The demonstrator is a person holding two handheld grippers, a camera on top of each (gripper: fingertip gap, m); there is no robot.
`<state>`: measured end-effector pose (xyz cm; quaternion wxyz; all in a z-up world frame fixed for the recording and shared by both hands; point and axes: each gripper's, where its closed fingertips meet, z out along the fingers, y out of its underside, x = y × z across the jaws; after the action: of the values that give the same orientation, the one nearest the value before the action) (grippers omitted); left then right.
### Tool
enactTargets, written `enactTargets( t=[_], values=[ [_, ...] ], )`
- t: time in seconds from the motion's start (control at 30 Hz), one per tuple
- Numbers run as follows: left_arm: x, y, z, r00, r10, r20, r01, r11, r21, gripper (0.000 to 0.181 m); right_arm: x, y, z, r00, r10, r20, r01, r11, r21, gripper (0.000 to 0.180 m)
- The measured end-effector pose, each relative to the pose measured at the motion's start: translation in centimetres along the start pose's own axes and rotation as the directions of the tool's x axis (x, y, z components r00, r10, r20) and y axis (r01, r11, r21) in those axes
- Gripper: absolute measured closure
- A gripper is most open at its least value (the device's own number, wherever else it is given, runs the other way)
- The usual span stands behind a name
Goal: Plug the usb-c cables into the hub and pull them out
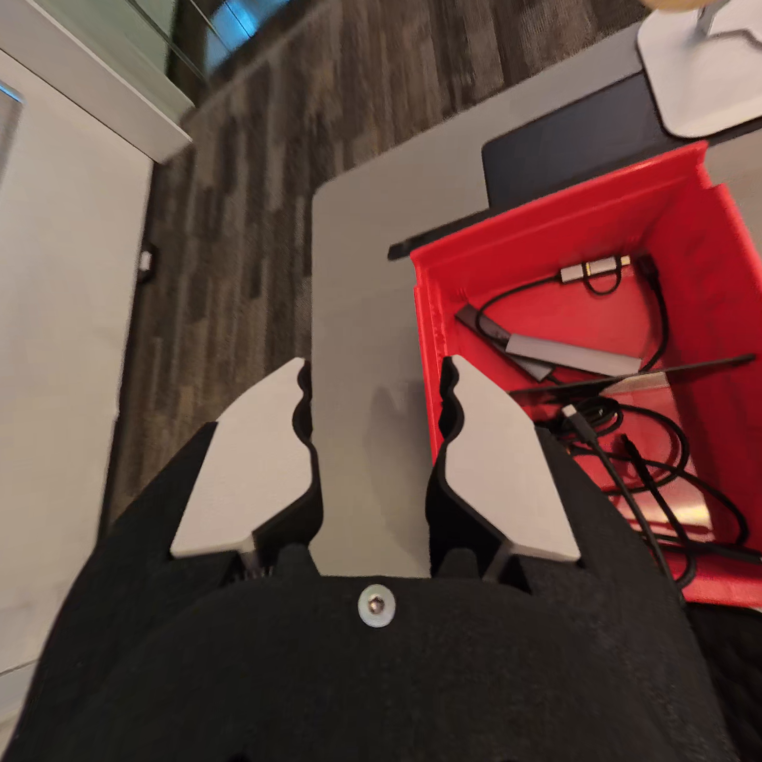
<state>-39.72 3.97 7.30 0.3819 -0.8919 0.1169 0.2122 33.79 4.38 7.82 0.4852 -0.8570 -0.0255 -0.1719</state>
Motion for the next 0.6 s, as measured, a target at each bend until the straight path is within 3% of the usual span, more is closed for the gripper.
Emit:
enactTargets(
  t=[0.03,0.17,0.33,0.6],
  values=[
    [0.3,-0.9,-0.4,0.999,0.025,0.029,-0.026,0.999,0.025,0.121,-0.1,-1.5,-0.9,1.000,0.001,-0.020,0.001,0.997,0.076,0.142],
    [3.3,-5.0,-1.4,0.966,0.212,0.150,-0.229,0.967,0.112,0.122,-1.6,-5.4,-4.1,0.999,-0.018,-0.046,0.031,0.953,0.302,0.127],
    [10.5,-9.8,-2.9,0.847,0.442,0.295,-0.504,0.844,0.183,0.111,-3.8,-7.8,-6.2,0.985,-0.101,-0.142,0.156,0.873,0.461,0.109],
    [22.1,-12.5,-6.0,0.623,0.657,0.424,-0.779,0.568,0.266,0.111,-7.0,-8.7,-4.7,0.970,-0.175,-0.170,0.235,0.859,0.454,0.105]
  ],
)
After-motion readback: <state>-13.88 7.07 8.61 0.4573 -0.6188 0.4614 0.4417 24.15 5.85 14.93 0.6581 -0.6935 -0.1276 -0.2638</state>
